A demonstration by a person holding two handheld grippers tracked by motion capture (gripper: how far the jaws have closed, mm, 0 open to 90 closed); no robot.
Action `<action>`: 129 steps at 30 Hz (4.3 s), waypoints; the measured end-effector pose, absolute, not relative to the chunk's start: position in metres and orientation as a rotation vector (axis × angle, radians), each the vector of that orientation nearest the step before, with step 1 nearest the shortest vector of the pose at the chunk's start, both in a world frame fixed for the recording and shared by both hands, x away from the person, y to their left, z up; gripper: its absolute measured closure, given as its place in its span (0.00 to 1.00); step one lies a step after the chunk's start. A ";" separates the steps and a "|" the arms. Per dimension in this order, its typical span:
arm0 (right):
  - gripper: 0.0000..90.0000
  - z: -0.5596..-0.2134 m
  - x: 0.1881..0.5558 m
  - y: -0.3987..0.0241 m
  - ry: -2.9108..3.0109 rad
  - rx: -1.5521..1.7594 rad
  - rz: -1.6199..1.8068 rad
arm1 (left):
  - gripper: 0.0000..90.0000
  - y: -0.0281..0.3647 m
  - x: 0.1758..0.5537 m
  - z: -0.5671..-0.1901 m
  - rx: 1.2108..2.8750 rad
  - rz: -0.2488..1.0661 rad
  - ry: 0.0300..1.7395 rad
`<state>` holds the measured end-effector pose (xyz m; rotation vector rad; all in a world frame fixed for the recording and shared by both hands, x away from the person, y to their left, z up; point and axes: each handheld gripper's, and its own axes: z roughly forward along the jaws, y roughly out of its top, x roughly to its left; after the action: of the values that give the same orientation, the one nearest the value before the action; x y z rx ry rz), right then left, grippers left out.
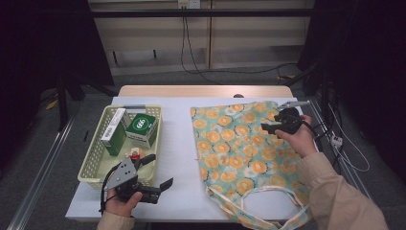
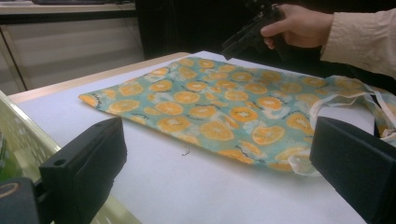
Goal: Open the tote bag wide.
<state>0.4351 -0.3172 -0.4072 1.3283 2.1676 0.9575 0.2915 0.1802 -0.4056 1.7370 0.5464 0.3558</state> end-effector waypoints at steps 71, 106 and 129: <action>0.50 -0.442 0.288 -0.262 2.578 0.870 1.170 | 0.04 0.179 0.286 -0.402 1.737 0.373 0.542; 1.00 -0.444 0.342 -0.223 2.450 1.007 1.242 | 0.04 0.179 0.287 -0.400 1.733 0.382 0.536; 0.96 -0.444 0.430 -0.201 2.287 1.228 1.264 | 0.04 0.179 0.289 -0.402 1.735 0.373 0.545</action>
<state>0.4304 -0.2011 -0.4437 1.2278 2.2866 1.2645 0.2886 0.1793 -0.4021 1.7346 0.5454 0.3729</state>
